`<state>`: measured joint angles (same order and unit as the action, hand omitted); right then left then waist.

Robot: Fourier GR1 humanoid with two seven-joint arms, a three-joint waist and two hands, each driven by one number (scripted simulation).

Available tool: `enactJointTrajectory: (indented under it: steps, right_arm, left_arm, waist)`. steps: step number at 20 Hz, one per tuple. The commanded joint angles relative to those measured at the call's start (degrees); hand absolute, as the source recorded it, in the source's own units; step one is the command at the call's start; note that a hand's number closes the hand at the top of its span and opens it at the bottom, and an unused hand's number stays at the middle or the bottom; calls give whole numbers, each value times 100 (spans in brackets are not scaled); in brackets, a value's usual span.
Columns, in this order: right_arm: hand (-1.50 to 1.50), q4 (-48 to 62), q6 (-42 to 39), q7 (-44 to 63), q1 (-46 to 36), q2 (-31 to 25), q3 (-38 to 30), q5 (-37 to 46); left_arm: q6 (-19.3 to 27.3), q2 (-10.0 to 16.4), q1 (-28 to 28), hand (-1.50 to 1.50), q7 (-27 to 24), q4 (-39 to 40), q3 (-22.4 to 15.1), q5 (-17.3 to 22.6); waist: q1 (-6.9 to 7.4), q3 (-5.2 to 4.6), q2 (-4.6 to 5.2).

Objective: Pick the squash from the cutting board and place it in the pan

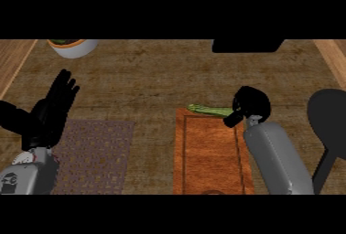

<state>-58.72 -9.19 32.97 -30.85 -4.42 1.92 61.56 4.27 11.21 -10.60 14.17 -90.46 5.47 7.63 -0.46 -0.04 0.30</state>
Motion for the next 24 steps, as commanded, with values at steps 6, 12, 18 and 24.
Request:
enactJointTrajectory:
  steps: [6, 12, 18, 24]
  right_arm:
    - [150, 348, 876, 2417, -1464, -861, -388, 1559]
    - [150, 562, 610, 2967, -2318, -795, -223, 2127]
    - [150, 111, 780, 2731, -2056, -1292, -637, 2046]
    - [150, -216, 1219, 2534, -1424, -1878, -1086, 2014]
  left_arm:
    - [-59, -81, 109, 0, -29, -130, -106, 9]
    - [23, -122, 126, 0, 102, -238, -204, -137]
    - [20, -46, -44, 0, 198, -105, 4, -55]
    - [-243, 103, 133, 0, -109, -62, 175, 54]
  waist:
    - [210, -4, -13]
    - [151, 3, -23]
    - [55, 4, -33]
    - [30, 3, -32]
